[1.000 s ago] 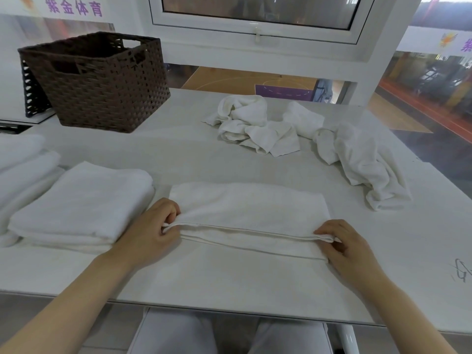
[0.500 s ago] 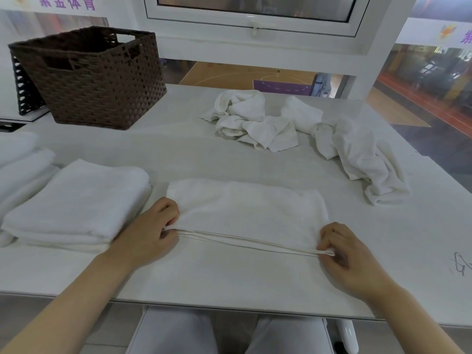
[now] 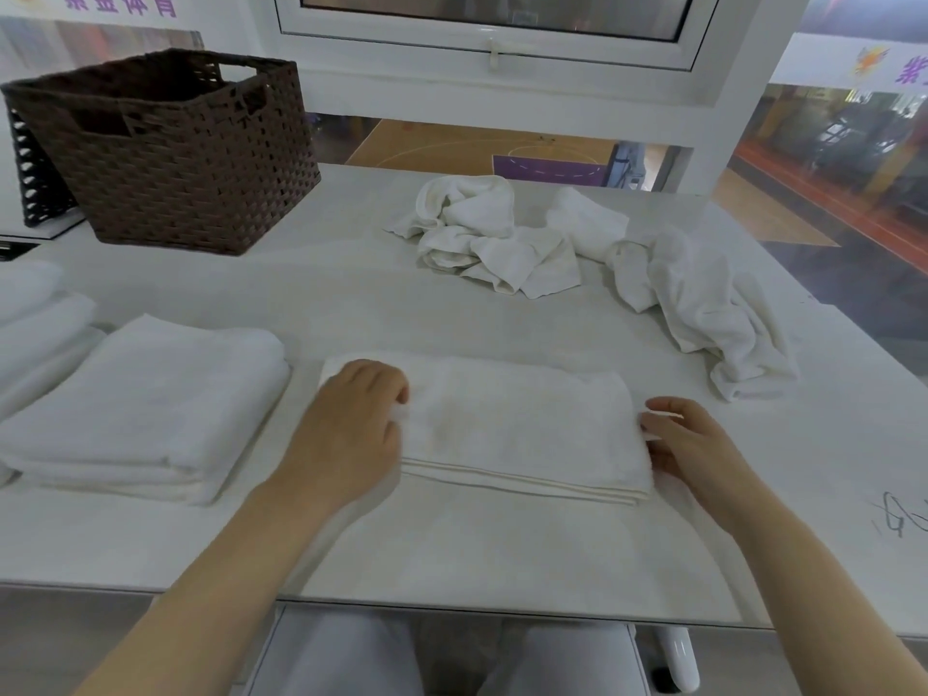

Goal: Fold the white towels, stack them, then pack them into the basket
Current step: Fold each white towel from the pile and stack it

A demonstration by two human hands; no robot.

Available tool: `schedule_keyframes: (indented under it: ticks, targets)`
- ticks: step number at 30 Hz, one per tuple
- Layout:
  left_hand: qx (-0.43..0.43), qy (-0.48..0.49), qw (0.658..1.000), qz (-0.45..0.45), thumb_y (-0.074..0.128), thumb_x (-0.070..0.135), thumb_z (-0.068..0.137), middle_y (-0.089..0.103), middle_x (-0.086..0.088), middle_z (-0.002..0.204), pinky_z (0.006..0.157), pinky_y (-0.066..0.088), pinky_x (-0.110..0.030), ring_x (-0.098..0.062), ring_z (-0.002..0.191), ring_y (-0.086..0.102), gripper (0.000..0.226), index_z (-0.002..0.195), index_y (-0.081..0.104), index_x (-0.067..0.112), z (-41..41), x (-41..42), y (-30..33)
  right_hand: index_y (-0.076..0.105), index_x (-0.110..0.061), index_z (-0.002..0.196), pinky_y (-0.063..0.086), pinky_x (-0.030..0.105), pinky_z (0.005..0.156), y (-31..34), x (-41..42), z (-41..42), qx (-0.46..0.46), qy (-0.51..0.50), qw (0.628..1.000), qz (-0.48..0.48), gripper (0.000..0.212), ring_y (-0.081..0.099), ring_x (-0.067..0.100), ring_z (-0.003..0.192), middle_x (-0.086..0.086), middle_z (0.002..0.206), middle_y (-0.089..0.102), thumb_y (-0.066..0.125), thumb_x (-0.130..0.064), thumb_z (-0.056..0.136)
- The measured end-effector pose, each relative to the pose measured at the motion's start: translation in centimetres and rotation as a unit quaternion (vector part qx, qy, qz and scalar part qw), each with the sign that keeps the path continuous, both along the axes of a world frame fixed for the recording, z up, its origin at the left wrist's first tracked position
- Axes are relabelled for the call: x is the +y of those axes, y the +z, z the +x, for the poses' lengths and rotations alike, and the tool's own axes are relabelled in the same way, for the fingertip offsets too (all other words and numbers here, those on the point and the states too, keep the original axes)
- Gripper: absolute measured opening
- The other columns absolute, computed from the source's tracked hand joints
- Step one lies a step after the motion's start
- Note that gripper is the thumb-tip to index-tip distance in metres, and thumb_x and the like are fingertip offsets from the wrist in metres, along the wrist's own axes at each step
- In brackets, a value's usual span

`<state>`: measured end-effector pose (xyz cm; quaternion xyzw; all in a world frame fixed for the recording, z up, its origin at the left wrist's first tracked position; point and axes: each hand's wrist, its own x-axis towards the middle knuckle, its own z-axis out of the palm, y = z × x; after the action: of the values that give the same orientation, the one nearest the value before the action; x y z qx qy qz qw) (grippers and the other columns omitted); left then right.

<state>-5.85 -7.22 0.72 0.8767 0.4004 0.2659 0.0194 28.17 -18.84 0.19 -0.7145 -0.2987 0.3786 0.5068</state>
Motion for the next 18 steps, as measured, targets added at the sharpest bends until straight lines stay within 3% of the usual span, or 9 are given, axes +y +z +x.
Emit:
schedule_keyframes:
  ticks: [2,4,7,12,14,16,18]
  targets:
    - [-0.004,-0.041,0.999,-0.032,0.037,0.024,0.074,0.058,0.0,0.095,0.08,0.042,-0.035,-0.025,0.096,0.052,0.029,0.094,0.056,0.016,2.8,-0.2,-0.2,0.061,-0.012,0.112,0.055,0.037,0.073,0.7,1.8,0.4,-0.016,0.003,0.999,-0.042,0.02,0.067,0.027,0.082,0.014,0.105,0.067,0.063,-0.021,0.094]
    - [0.045,-0.062,0.996,-0.045,0.04,0.03,0.084,0.057,0.001,0.119,0.1,0.036,-0.033,-0.024,0.119,0.048,0.038,0.116,0.056,0.018,4.7,0.1,-1.5,0.062,-0.011,0.109,0.055,0.036,0.07,1.2,3.2,0.6,-0.029,0.002,0.998,-0.048,0.02,0.065,0.026,0.077,0.012,0.1,0.067,0.063,-0.022,0.093]
    - [0.136,-0.048,0.987,-0.073,0.027,0.049,0.092,0.028,0.003,0.158,0.122,0.008,-0.035,-0.02,0.148,0.017,0.061,0.149,0.035,0.027,5.6,0.3,-3.4,0.063,-0.011,0.108,0.053,0.034,0.065,1.8,4.5,0.5,-0.03,-0.014,0.999,-0.034,0.019,0.063,0.024,0.072,0.012,0.096,0.068,0.061,-0.024,0.093]
    - [0.179,-0.035,0.98,-0.082,0.011,0.057,0.091,0.008,0.006,0.165,0.122,-0.007,-0.037,-0.016,0.152,0.001,0.068,0.155,0.019,0.035,5.7,0.0,-3.9,0.065,-0.012,0.109,0.052,0.032,0.068,2.5,5.2,0.4,0.036,0.039,0.997,-0.056,0.022,0.067,0.025,0.084,0.01,0.1,0.071,0.061,-0.028,0.096]
    - [0.186,-0.034,0.979,-0.078,0.01,0.058,0.091,0.007,0.006,0.165,0.122,-0.007,-0.038,-0.017,0.152,0.0,0.069,0.156,0.016,0.035,5.6,-0.1,-3.9,0.068,-0.012,0.108,0.048,0.03,0.062,2.7,5.4,0.6,0.04,0.061,0.995,-0.067,0.025,0.063,0.021,0.072,0.006,0.089,0.071,0.063,-0.032,0.094]
    - [0.188,-0.032,0.979,-0.071,0.009,0.058,0.092,0.008,0.005,0.165,0.121,-0.006,-0.039,-0.017,0.152,0.001,0.069,0.156,0.017,0.034,5.7,-0.2,-4.0,0.07,-0.011,0.107,0.038,0.026,0.051,2.9,5.8,0.8,0.035,0.09,0.992,-0.076,0.027,0.047,0.014,0.054,-0.001,0.066,0.06,0.064,-0.033,0.093]
    - [0.19,-0.033,0.979,-0.069,0.008,0.058,0.092,0.007,0.005,0.165,0.121,-0.006,-0.039,-0.017,0.152,0.0,0.069,0.156,0.015,0.034,5.7,-0.1,-4.0,0.071,-0.014,0.108,0.033,0.024,0.048,2.8,6.3,0.7,0.03,0.103,0.991,-0.079,0.024,0.038,0.011,0.049,-0.006,0.057,0.052,0.066,-0.032,0.092]
